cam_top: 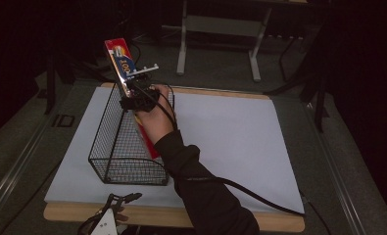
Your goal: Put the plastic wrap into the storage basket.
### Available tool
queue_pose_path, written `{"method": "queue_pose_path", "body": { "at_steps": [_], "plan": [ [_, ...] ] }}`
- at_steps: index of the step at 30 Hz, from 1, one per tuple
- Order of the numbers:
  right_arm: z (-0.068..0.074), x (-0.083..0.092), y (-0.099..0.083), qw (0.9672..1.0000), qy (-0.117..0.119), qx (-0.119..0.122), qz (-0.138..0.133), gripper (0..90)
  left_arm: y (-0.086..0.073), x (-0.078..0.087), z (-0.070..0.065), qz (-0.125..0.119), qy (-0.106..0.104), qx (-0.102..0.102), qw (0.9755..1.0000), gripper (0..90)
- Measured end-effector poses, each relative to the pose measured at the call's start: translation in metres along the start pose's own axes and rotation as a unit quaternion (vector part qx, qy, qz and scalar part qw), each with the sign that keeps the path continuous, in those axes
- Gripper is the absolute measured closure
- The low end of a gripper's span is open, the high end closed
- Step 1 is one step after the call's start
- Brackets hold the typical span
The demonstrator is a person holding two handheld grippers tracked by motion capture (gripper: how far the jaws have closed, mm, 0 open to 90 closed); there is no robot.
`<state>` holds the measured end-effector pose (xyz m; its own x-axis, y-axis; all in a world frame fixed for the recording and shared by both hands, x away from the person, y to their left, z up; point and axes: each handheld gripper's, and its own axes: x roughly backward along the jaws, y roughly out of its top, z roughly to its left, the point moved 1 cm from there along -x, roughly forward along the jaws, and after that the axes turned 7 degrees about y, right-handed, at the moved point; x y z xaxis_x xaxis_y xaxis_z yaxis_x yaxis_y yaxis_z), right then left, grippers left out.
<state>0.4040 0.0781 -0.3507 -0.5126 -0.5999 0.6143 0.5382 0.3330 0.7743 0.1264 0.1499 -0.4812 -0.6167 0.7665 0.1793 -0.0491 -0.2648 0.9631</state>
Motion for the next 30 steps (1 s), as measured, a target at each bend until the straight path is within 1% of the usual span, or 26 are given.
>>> {"method": "queue_pose_path", "body": {
  "at_steps": [4, 5, 6, 8, 9, 11, 13, 15, 17, 20, 23, 24, 26, 27, 30],
  "plan": [
    [0.000, -0.008, -0.006, 0.9999, 0.004, -0.010, -0.002, 39.1, 0.000, 0.000, 0.000, 0.000, 0.000, 0.000, 1.0000, 0.0],
    [0.000, -0.014, -0.012, 1.0000, -0.004, -0.008, 0.001, 39.1, 0.000, 0.000, 0.000, 0.001, 0.000, -0.001, 1.0000, 0.0],
    [0.000, -0.017, -0.014, 0.9999, -0.005, -0.009, 0.001, 39.1, 0.000, 0.000, 0.000, 0.000, 0.000, -0.001, 1.0000, 0.0],
    [-0.001, -0.023, -0.019, 0.9999, -0.004, -0.012, 0.007, 39.1, 0.000, 0.000, 0.000, 0.001, 0.000, -0.001, 1.0000, 0.0],
    [-0.001, -0.023, -0.019, 0.9999, -0.004, -0.012, 0.007, 39.1, 0.000, 0.000, 0.000, 0.001, 0.000, -0.001, 1.0000, 0.0],
    [-0.003, -0.032, -0.026, 0.9997, -0.009, -0.013, 0.018, 39.1, 0.000, 0.000, 0.000, 0.001, 0.000, -0.001, 1.0000, 0.0],
    [-0.005, -0.036, -0.029, 0.9995, -0.014, -0.016, 0.024, 39.1, 0.000, 0.000, 0.000, 0.002, -0.001, -0.002, 1.0000, 0.0],
    [-0.006, -0.038, -0.031, 0.9994, -0.015, -0.014, 0.027, 39.1, 0.000, 0.000, 0.000, 0.002, -0.001, -0.002, 1.0000, 0.0],
    [-0.007, -0.046, -0.036, 0.9990, -0.019, -0.011, 0.039, 39.1, 0.000, 0.000, 0.000, 0.002, -0.002, -0.003, 1.0000, 0.0],
    [-0.011, -0.052, -0.040, 0.9984, -0.020, -0.017, 0.050, 39.1, 0.000, 0.000, 0.000, 0.002, -0.002, -0.002, 1.0000, 0.0],
    [-0.013, -0.057, -0.044, 0.9978, -0.026, -0.016, 0.059, 39.0, 0.000, 0.000, 0.000, 0.002, -0.002, -0.002, 1.0000, 0.0],
    [-0.014, -0.058, -0.045, 0.9976, -0.025, -0.022, 0.061, 39.0, 0.000, 0.000, 0.000, 0.002, -0.002, -0.002, 1.0000, 0.0],
    [-0.016, -0.062, -0.047, 0.9971, -0.026, -0.021, 0.068, 39.0, 0.000, 0.000, 0.000, 0.001, -0.003, 0.000, 1.0000, 0.0],
    [-0.017, -0.063, -0.048, 0.9968, -0.027, -0.024, 0.072, 39.0, 0.000, 0.001, 0.000, -0.001, -0.004, 0.002, 1.0000, 0.0],
    [-0.023, -0.069, -0.052, 0.9953, -0.019, -0.043, 0.085, 38.9, 0.000, 0.000, 0.000, 0.000, -0.004, 0.003, 1.0000, 0.0]
  ]
}}
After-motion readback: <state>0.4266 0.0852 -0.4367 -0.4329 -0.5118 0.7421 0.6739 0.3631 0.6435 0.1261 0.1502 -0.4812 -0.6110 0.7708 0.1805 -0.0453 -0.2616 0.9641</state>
